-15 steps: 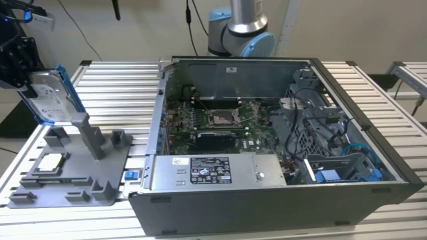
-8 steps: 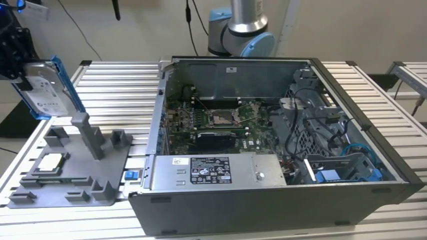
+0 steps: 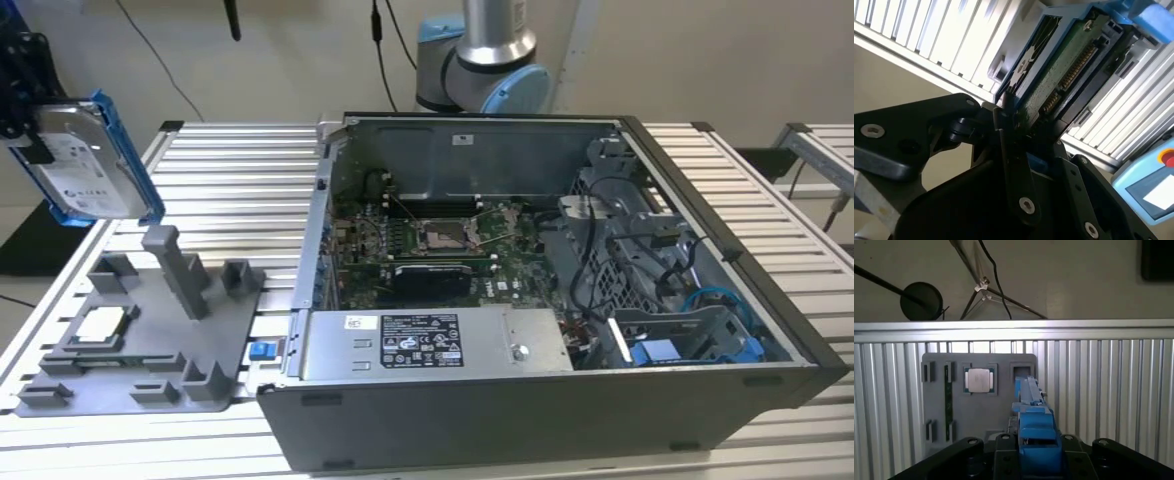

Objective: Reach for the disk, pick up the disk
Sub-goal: 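Pick up the disk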

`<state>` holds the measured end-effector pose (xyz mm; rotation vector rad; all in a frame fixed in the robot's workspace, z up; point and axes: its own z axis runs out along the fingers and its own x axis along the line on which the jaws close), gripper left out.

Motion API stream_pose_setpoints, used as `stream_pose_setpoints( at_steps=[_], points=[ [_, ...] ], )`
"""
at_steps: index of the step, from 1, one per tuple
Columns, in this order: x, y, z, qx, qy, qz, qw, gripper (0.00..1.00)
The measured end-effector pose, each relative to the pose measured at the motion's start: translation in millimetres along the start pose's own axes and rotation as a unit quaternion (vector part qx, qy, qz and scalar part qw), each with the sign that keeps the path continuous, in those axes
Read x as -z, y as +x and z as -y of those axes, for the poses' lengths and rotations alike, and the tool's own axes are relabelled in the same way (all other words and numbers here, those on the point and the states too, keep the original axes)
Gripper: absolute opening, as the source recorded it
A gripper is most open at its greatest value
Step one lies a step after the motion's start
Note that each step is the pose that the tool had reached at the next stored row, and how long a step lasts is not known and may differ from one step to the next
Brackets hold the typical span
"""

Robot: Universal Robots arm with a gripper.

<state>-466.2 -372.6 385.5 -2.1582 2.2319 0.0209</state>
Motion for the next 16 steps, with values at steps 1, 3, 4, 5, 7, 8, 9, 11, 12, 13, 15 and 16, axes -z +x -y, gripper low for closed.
stream_pose_setpoints(
  at_steps=[1,3,4,5,7,8,9,11,12,13,15,16],
  points=[
    [2.2,-0.1,0.0,0.000,0.0000,0.0000,1.0000,0.00],
    [7.2,-0.3,0.1,0.000,-0.0001,0.0000,1.0000,0.00],
    [10.3,-0.4,0.2,0.000,0.0000,0.0000,1.0000,0.00],
    [13.6,-0.5,0.2,0.000,0.0000,0.0000,1.0000,0.00],
    [21.0,-0.7,0.3,0.000,0.0000,0.0000,1.0000,0.00],
    [24.6,-0.9,0.4,0.000,0.0000,0.0000,1.0000,0.00],
    [27.9,-1.0,0.4,0.000,0.0000,0.0000,1.0000,0.00],
    [33.9,-1.2,0.5,0.000,0.0000,0.0000,1.0000,0.00],
    [37.2,-1.3,0.6,0.000,0.0000,0.0000,1.0000,0.00],
    [40.1,-1.4,0.7,0.000,0.0000,0.0000,1.0000,0.00],
    [46.3,-1.7,0.7,0.000,0.0000,0.0000,1.0000,0.00],
    [49.7,-1.8,0.8,0.000,0.0000,0.0000,1.0000,0.00]
  ],
)
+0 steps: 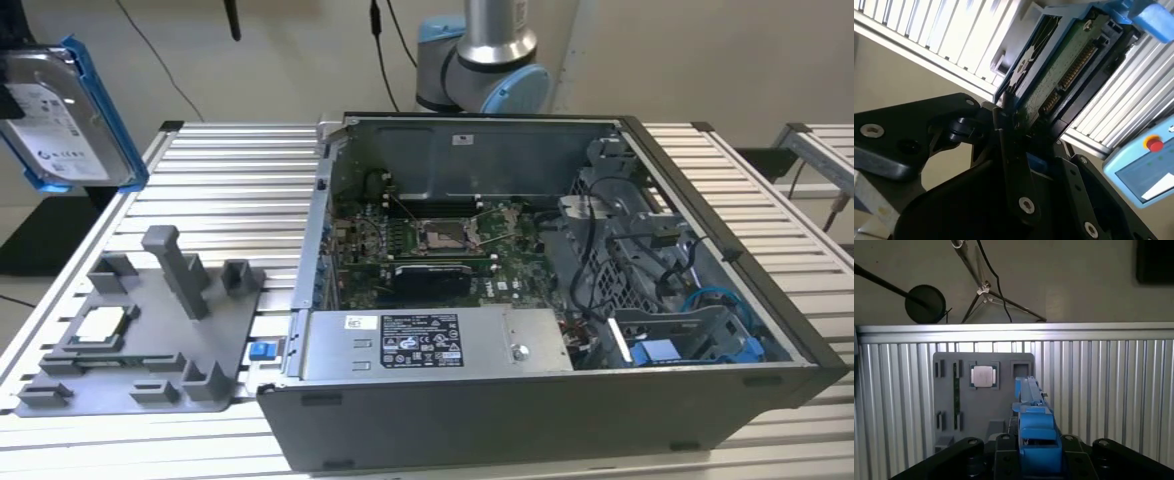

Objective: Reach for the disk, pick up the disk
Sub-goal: 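Pick up the disk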

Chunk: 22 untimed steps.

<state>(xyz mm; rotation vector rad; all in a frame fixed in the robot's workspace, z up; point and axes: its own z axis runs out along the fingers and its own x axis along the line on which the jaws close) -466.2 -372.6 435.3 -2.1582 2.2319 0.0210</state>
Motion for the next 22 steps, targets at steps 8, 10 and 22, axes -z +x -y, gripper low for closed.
stream_pose_setpoints(
  at_steps=[8,10,22],
  points=[
    [28.8,-1.0,0.4,0.000,0.0000,0.0000,1.0000,0.00],
    [35.6,-1.3,0.5,0.000,0.0000,0.0000,1.0000,0.00],
    [72.3,-2.7,1.1,0.000,0.0000,0.0000,1.0000,0.00]
  ],
)
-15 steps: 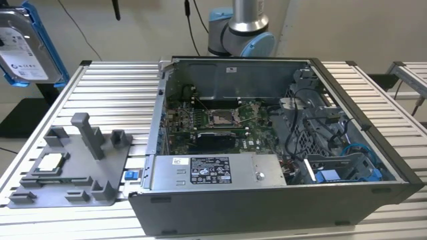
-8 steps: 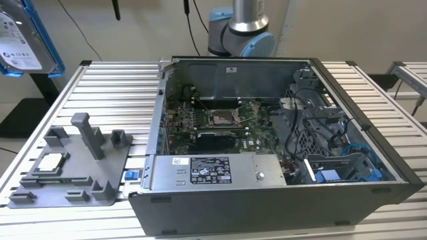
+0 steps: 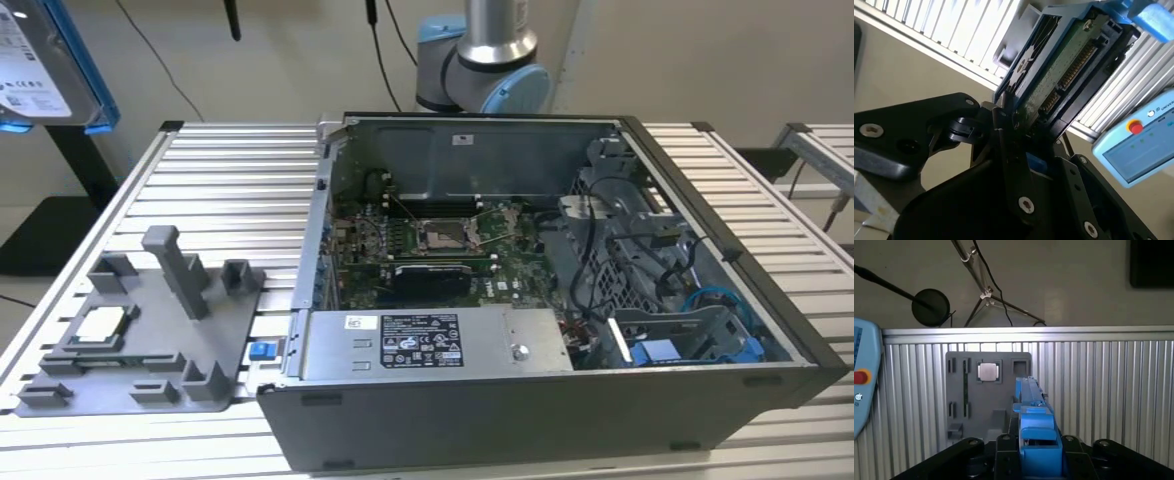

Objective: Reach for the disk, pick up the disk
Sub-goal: 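Pick up the disk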

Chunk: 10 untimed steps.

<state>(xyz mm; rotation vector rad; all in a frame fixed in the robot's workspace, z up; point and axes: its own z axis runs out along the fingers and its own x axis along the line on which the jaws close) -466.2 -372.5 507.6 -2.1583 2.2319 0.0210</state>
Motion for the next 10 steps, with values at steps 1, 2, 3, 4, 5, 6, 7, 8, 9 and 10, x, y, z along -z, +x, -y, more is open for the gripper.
stream_pose_setpoints(
  at_steps=[1,2,3,4,5,6,7,8,9,10],
  points=[
    [2.3,-0.1,0.1,0.000,0.0000,0.0000,1.0000,0.00],
    [4.0,-0.2,0.1,0.000,0.0000,0.0000,1.0000,0.00],
    [6.1,-0.2,0.1,0.000,0.0001,0.0000,1.0000,0.00],
    [8.3,-0.3,0.1,0.000,0.0001,0.0000,1.0000,0.00],
    [10.7,-0.4,0.1,0.000,0.0001,0.0000,1.0000,0.00],
    [12.8,-0.5,0.2,0.000,0.0001,0.0000,1.0000,0.00],
    [13.3,-0.5,0.2,0.000,0.0001,0.0000,1.0000,0.00],
    [13.3,-0.5,0.2,0.000,0.0001,0.0000,1.0000,0.00],
    [13.3,-0.5,0.2,0.000,0.0001,0.0000,1.0000,0.00],
    [13.3,-0.5,0.2,0.000,0.0002,0.0000,1.0000,0.00]
  ],
)
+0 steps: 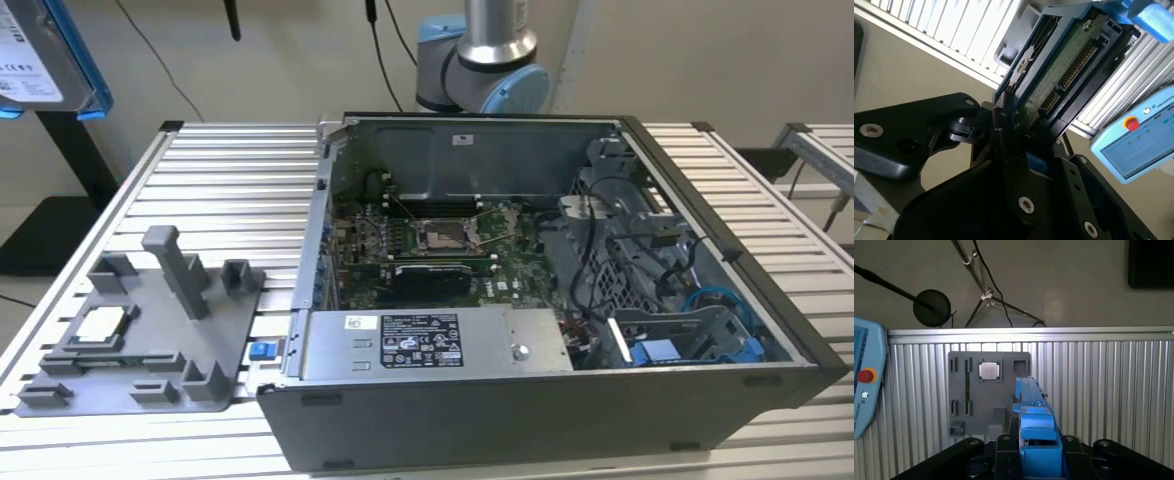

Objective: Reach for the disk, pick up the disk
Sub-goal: 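Pick up the disk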

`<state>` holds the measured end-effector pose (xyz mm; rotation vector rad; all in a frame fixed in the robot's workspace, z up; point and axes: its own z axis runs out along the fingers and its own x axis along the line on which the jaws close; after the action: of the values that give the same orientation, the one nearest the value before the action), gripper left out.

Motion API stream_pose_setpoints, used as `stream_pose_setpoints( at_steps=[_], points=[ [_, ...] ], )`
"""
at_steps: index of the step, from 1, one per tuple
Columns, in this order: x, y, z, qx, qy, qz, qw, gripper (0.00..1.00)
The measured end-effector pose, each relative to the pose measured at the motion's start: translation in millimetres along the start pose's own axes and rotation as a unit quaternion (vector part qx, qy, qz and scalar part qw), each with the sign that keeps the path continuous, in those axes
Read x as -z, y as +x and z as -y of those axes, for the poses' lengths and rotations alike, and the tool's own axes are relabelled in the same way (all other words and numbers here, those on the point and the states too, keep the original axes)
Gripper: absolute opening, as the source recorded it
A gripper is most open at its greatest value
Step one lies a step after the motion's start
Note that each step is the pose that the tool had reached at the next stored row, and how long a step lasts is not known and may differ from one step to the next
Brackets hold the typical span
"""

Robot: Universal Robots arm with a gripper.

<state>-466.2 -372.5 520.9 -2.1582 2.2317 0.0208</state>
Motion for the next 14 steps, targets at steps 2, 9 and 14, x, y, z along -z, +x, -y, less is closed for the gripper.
stream_pose_setpoints(
  at_steps=[2,9,14],
  points=[
    [0.0,0.0,0.0,0.000,0.0001,0.0000,1.0000,0.00],
    [-0.1,-0.1,2.7,0.000,0.0001,0.0000,1.0000,0.00],
    [-0.3,-0.4,12.3,0.000,0.0000,0.0000,1.0000,0.00]
  ],
)
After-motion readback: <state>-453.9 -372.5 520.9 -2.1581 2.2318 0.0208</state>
